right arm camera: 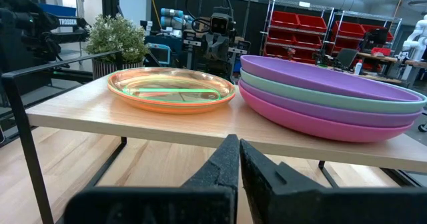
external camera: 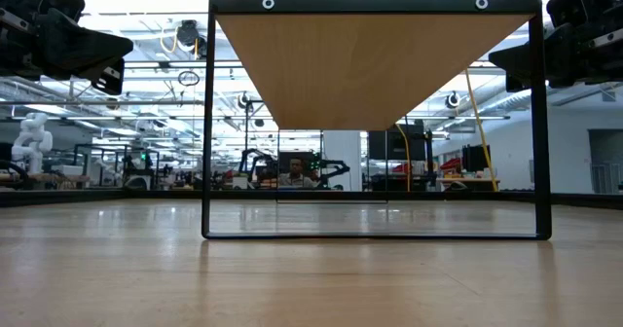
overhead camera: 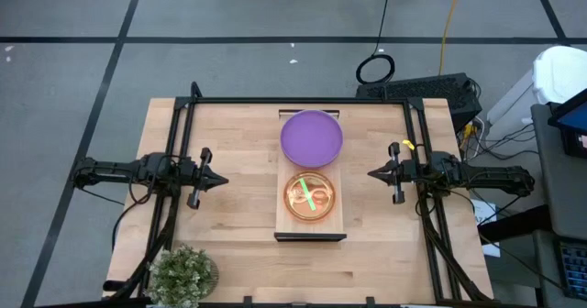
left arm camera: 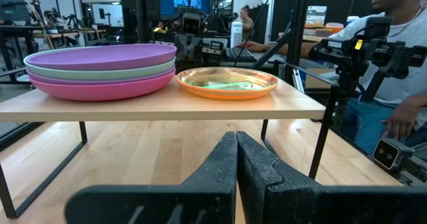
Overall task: Place and stack plates onto a shelf
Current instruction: Return to Home Position
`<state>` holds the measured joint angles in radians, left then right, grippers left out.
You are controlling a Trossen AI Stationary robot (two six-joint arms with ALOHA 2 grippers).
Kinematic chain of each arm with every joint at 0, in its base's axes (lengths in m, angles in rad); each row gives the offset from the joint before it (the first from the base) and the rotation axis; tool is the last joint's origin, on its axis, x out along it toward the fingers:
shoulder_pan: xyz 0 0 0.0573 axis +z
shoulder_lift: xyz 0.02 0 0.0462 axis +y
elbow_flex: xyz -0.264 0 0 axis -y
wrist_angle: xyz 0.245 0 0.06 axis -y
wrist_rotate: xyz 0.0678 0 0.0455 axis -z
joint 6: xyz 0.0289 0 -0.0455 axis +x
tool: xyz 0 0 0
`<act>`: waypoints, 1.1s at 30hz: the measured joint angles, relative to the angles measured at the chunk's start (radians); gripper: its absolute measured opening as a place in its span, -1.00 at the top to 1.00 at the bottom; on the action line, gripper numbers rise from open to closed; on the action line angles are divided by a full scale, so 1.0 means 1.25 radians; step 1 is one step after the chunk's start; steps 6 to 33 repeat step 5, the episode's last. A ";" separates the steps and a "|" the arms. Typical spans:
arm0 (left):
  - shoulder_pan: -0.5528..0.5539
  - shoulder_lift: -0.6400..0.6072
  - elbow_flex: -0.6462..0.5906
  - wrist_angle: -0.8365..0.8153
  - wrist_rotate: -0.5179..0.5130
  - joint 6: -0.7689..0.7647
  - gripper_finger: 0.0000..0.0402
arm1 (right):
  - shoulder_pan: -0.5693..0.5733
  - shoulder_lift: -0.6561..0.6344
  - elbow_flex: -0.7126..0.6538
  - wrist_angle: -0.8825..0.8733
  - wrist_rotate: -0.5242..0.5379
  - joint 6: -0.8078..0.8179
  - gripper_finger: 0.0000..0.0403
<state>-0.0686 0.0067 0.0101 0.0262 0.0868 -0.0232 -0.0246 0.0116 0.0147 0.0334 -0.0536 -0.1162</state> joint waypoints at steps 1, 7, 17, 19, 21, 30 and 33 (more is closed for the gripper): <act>0.000 0.000 0.000 0.000 0.000 0.000 0.99 | 0.000 0.000 0.000 0.000 0.000 0.000 1.00; 0.000 0.000 0.000 0.000 0.000 0.000 0.99 | 0.000 0.000 0.000 0.000 0.000 0.000 1.00; 0.000 0.000 0.000 0.000 0.000 0.000 0.99 | 0.000 0.000 0.000 0.000 0.000 0.000 1.00; 0.000 0.000 0.000 0.000 0.000 0.000 0.99 | 0.000 0.000 0.000 0.000 0.000 0.000 1.00; 0.000 0.000 0.000 0.000 0.000 0.000 0.99 | 0.000 0.000 0.000 0.000 0.000 0.000 1.00; 0.000 0.000 0.000 0.000 0.000 0.000 0.99 | 0.000 0.000 0.000 0.000 0.000 0.000 1.00; 0.000 0.000 0.000 0.000 0.000 0.000 0.99 | 0.000 0.000 0.000 0.000 0.000 0.000 1.00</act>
